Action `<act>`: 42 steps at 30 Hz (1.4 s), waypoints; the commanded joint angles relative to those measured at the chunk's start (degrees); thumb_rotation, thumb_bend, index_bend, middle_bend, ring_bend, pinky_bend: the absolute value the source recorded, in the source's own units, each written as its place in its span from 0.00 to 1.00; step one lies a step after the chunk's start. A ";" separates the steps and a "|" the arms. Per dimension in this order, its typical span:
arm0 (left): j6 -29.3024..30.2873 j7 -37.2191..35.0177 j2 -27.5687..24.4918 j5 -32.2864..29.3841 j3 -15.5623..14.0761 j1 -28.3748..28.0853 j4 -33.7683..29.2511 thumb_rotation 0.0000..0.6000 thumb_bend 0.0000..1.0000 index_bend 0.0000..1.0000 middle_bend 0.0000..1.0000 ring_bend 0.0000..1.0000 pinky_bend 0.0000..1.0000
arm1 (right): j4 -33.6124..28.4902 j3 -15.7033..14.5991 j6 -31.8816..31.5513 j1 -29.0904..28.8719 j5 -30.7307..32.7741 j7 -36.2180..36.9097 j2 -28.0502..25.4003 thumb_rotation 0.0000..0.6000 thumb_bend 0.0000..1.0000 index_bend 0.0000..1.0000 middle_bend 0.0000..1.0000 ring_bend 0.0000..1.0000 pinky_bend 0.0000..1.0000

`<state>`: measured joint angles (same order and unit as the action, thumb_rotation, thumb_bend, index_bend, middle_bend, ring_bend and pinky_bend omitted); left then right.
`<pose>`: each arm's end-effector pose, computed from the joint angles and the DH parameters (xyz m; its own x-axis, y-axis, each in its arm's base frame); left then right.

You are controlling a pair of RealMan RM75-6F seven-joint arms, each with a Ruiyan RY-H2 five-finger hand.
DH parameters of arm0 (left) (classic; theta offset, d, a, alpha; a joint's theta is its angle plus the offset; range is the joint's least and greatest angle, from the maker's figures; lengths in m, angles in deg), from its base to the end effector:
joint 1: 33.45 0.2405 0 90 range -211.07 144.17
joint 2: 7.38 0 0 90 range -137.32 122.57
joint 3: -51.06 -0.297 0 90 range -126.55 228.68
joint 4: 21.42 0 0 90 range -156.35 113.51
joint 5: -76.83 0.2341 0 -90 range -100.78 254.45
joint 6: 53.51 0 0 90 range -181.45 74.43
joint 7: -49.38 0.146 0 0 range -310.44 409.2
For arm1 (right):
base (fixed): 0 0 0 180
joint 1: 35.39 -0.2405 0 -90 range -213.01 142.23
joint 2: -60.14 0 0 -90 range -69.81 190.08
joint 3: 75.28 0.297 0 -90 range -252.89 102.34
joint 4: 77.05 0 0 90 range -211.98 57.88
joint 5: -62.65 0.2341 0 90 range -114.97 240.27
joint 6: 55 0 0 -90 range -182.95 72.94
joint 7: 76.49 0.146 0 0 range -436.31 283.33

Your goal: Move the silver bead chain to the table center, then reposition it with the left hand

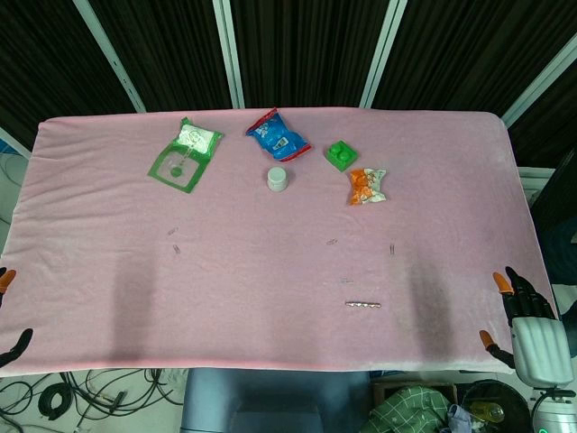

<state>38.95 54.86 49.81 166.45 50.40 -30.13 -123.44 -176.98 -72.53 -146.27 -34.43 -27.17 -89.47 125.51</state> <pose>-0.3400 0.1238 0.1874 0.4438 -0.0050 0.8961 0.8944 0.0639 -0.4426 -0.3286 -0.1512 0.1477 0.4647 0.0610 0.8834 -0.8854 0.0254 0.4641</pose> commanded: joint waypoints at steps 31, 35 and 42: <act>0.89 0.31 0.47 0.01 0.42 0.34 -0.24 1.00 0.29 0.08 0.05 0.00 0.00 | -0.67 -0.20 0.09 0.02 -0.33 0.90 -0.05 1.00 0.13 0.00 0.00 0.08 0.21; 0.56 0.04 0.16 -0.05 0.14 0.43 -0.57 1.00 0.29 0.08 0.05 0.00 0.00 | -1.82 -0.70 1.13 -0.10 0.02 2.73 0.30 1.00 0.13 0.00 0.00 0.08 0.21; 0.25 -0.20 -0.21 -0.04 -0.04 0.44 -0.75 1.00 0.29 0.07 0.05 0.00 0.00 | -6.75 -0.92 8.36 -3.61 1.52 2.68 0.43 1.00 0.13 0.02 0.00 0.06 0.21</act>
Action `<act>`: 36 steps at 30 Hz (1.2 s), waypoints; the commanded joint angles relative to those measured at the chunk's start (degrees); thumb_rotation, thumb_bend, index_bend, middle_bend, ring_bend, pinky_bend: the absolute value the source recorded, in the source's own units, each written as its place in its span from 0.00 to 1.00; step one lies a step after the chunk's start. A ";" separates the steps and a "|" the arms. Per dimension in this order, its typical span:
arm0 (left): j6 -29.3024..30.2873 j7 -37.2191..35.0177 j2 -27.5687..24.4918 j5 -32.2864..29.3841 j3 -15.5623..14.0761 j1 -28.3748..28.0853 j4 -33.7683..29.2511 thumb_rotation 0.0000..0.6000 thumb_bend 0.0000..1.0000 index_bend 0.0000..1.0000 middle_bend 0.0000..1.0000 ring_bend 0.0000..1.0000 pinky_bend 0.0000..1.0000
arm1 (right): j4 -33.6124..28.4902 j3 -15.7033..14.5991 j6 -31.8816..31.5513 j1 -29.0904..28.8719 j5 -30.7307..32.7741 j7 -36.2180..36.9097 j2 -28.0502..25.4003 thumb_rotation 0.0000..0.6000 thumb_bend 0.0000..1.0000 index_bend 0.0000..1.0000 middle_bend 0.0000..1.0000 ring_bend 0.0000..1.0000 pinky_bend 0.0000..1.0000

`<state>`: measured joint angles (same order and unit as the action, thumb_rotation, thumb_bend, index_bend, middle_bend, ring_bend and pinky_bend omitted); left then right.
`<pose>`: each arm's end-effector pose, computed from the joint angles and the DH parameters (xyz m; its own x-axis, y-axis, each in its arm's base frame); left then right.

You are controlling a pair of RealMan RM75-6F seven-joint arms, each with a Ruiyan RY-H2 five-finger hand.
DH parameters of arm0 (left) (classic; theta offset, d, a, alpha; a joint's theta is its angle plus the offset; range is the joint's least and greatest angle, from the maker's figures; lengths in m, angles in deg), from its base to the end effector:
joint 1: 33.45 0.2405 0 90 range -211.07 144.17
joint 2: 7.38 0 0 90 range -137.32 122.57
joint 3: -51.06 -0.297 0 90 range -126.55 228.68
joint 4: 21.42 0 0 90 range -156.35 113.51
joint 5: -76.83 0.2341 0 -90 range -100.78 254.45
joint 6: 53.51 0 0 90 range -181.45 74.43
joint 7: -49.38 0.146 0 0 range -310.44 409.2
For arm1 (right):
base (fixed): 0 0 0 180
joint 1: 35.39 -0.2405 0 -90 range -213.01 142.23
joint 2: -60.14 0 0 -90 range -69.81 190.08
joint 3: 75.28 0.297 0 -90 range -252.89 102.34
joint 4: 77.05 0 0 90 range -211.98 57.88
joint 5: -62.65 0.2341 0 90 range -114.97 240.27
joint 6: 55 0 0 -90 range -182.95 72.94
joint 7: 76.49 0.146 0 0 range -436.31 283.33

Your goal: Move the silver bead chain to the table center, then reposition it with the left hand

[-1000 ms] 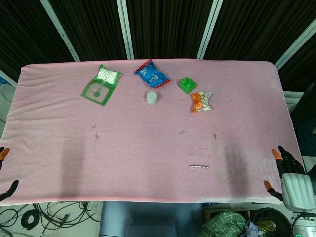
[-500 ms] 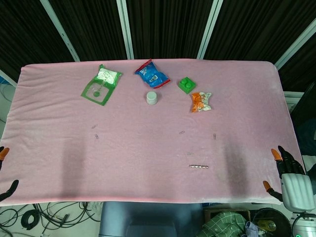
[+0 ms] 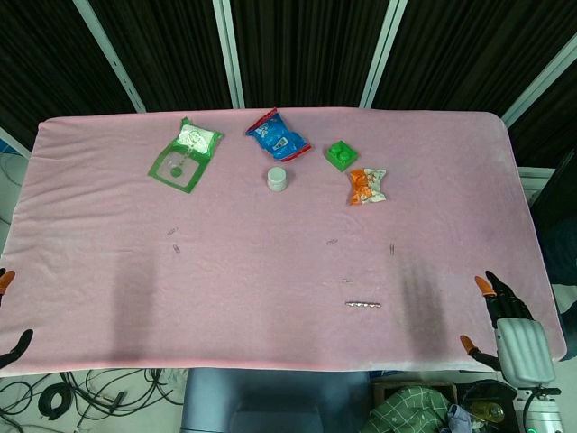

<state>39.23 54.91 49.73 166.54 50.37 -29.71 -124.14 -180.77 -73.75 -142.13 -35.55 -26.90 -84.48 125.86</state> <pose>-0.3380 0.1214 0.1874 0.4351 -0.0068 0.9003 0.8984 0.0699 -0.4336 -0.3140 -0.1529 0.1291 0.3180 -0.0232 0.9478 -0.9481 -0.0045 0.3180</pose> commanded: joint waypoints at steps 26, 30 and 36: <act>-0.78 -0.98 -0.44 -1.12 0.37 -0.23 -0.15 1.00 0.29 0.07 0.05 0.00 0.00 | -13.80 8.91 19.88 -24.27 40.12 -25.78 9.93 1.00 0.20 0.36 0.00 0.03 0.21; -0.79 -1.07 -0.51 -1.22 0.43 -0.24 -0.20 1.00 0.29 0.07 0.05 0.00 0.00 | -11.41 8.77 18.51 -25.96 41.30 -27.45 14.08 1.00 0.20 0.39 0.00 0.03 0.21; -0.76 -1.40 -0.60 -1.55 0.60 -0.23 -0.13 1.00 0.29 0.07 0.05 0.00 0.00 | -6.91 8.80 17.06 -28.03 41.86 -28.44 19.75 1.00 0.20 0.42 0.00 0.03 0.21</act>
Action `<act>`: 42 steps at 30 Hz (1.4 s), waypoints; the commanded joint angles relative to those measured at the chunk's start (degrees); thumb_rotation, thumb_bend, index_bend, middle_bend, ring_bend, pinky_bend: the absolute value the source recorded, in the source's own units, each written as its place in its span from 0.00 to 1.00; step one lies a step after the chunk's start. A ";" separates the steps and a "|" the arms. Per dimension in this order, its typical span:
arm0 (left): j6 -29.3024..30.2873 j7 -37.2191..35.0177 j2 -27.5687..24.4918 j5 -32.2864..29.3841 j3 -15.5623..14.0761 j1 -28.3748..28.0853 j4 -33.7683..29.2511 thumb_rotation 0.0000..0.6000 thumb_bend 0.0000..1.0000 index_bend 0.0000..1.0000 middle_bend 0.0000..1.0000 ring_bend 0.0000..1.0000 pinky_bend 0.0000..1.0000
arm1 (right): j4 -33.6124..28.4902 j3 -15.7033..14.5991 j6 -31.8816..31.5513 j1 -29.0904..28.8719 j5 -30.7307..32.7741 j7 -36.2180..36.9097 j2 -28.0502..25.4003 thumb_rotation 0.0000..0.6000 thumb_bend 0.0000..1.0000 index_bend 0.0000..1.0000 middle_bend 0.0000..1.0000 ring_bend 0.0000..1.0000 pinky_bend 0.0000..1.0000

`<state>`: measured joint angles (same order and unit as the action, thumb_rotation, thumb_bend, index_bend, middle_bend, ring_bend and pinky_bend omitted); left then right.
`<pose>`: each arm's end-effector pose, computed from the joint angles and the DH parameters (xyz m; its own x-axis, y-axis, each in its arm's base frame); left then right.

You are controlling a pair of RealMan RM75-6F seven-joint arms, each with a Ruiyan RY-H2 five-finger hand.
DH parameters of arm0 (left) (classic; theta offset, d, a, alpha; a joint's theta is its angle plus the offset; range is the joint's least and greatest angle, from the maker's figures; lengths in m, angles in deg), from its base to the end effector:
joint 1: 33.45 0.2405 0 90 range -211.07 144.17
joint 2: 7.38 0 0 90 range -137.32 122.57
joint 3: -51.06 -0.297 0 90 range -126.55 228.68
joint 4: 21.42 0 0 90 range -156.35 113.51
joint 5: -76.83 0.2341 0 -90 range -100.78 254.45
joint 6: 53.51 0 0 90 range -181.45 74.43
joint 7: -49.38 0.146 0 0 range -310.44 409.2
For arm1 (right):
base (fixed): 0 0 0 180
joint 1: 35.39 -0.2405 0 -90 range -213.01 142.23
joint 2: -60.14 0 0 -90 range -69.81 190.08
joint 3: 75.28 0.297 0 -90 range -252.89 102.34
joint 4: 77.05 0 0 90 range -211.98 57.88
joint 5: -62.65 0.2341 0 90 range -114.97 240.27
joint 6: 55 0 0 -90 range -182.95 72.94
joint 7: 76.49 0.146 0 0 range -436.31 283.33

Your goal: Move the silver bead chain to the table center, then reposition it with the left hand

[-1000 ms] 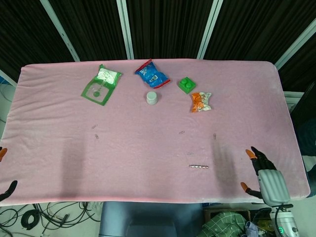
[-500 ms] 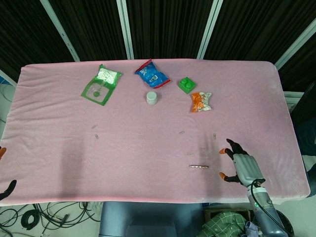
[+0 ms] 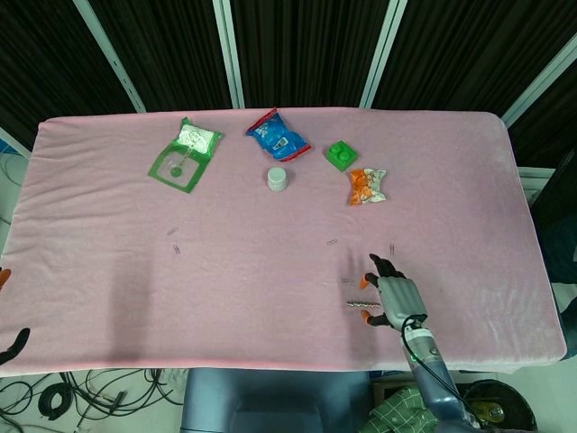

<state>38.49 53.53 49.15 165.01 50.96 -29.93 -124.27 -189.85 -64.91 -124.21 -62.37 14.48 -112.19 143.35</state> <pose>-0.3412 0.1247 0.1914 0.4209 -0.0049 0.9071 0.9036 0.0901 -0.4188 -0.1983 -0.2736 -0.0013 0.2360 -0.3862 0.8917 -0.9688 -0.0224 0.2467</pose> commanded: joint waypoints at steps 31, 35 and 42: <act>-0.18 0.34 0.01 -1.14 0.48 -0.07 -0.12 1.00 0.29 0.07 0.05 0.00 0.00 | 15.72 -2.34 0.03 -3.71 0.56 1.17 12.81 1.00 0.24 0.49 0.00 0.03 0.21; -0.16 0.36 0.02 -1.22 0.50 -0.05 -0.12 1.00 0.29 0.07 0.05 0.00 0.00 | 16.52 -2.49 0.13 -3.69 0.39 1.45 13.29 1.00 0.24 0.50 0.00 0.03 0.21; -0.32 0.61 0.03 -1.43 0.53 -0.09 -0.22 1.00 0.29 0.08 0.05 0.00 0.00 | 17.29 -2.58 0.16 -3.53 0.34 1.77 13.70 1.00 0.25 0.51 0.00 0.03 0.21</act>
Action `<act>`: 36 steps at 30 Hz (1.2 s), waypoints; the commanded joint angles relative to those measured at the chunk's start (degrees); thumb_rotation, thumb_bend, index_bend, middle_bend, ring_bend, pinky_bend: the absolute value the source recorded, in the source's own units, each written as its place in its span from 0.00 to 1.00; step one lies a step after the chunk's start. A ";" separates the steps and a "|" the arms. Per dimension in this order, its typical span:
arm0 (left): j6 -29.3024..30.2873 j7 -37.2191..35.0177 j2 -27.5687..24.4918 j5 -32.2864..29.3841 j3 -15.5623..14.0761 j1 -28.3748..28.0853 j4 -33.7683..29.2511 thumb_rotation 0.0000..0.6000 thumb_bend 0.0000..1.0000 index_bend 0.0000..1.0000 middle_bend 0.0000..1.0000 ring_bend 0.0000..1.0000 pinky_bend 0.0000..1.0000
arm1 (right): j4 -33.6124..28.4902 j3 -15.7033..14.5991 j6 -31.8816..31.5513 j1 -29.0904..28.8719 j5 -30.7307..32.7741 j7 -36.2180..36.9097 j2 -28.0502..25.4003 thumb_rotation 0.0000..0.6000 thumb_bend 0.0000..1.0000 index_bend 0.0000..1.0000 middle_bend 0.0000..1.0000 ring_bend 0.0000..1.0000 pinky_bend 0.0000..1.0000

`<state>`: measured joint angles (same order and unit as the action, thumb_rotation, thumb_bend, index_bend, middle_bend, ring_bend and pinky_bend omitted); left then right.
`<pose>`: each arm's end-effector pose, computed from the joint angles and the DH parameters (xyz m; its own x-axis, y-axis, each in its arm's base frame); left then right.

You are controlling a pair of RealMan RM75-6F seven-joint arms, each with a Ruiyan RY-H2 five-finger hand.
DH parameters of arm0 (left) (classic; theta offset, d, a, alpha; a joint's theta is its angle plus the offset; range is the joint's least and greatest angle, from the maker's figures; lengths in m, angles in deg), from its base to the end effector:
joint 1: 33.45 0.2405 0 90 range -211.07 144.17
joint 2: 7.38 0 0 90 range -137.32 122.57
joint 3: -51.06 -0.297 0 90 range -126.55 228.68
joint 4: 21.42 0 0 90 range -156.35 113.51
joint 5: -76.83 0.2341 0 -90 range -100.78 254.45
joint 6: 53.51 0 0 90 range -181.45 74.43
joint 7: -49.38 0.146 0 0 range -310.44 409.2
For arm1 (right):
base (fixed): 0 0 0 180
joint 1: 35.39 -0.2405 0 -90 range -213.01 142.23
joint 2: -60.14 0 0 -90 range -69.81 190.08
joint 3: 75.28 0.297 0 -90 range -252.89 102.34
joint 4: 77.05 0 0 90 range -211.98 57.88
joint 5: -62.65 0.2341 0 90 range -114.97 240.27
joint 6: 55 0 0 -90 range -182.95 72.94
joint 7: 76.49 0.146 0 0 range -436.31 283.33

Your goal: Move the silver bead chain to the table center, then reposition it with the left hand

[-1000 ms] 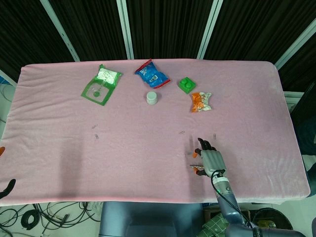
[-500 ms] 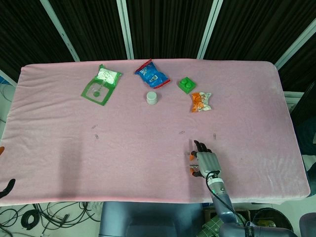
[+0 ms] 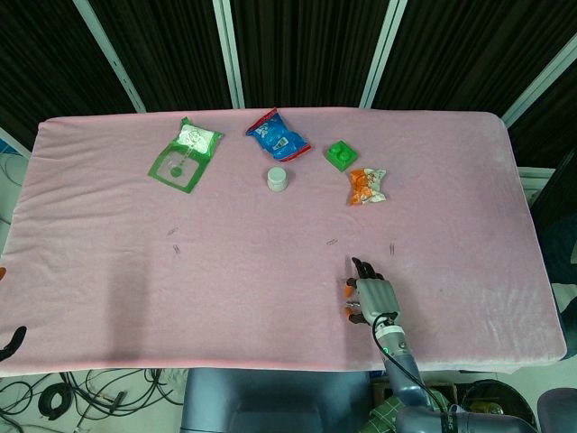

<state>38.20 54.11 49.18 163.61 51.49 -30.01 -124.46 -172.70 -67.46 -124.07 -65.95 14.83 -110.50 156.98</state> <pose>-0.3432 0.1270 0.1926 0.4270 -0.0069 0.9042 0.8989 0.1115 -0.4237 -0.2081 -0.2855 -0.0778 0.2745 -0.3974 0.8756 -0.9570 -0.0246 0.2889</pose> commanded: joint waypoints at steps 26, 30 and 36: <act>-0.36 0.57 -0.03 -0.46 0.04 -0.08 -0.32 1.00 0.29 0.08 0.05 0.00 0.00 | 2.61 0.03 1.23 0.40 0.19 1.31 1.25 1.00 0.27 0.56 0.00 0.03 0.21; -0.24 0.55 -0.02 -0.63 0.13 -0.03 -0.37 1.00 0.29 0.08 0.05 0.00 0.00 | 2.69 0.16 1.49 0.37 0.31 1.46 1.25 1.00 0.28 0.56 0.00 0.03 0.21; -0.44 0.83 0.05 -0.71 0.13 -0.12 -0.42 1.00 0.29 0.08 0.05 0.00 0.00 | 2.84 0.11 1.70 0.40 0.50 1.41 1.16 1.00 0.28 0.56 0.00 0.03 0.21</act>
<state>37.77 54.93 49.22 162.91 51.62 -30.13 -124.88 -169.87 -67.35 -122.37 -65.55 15.37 -109.09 158.14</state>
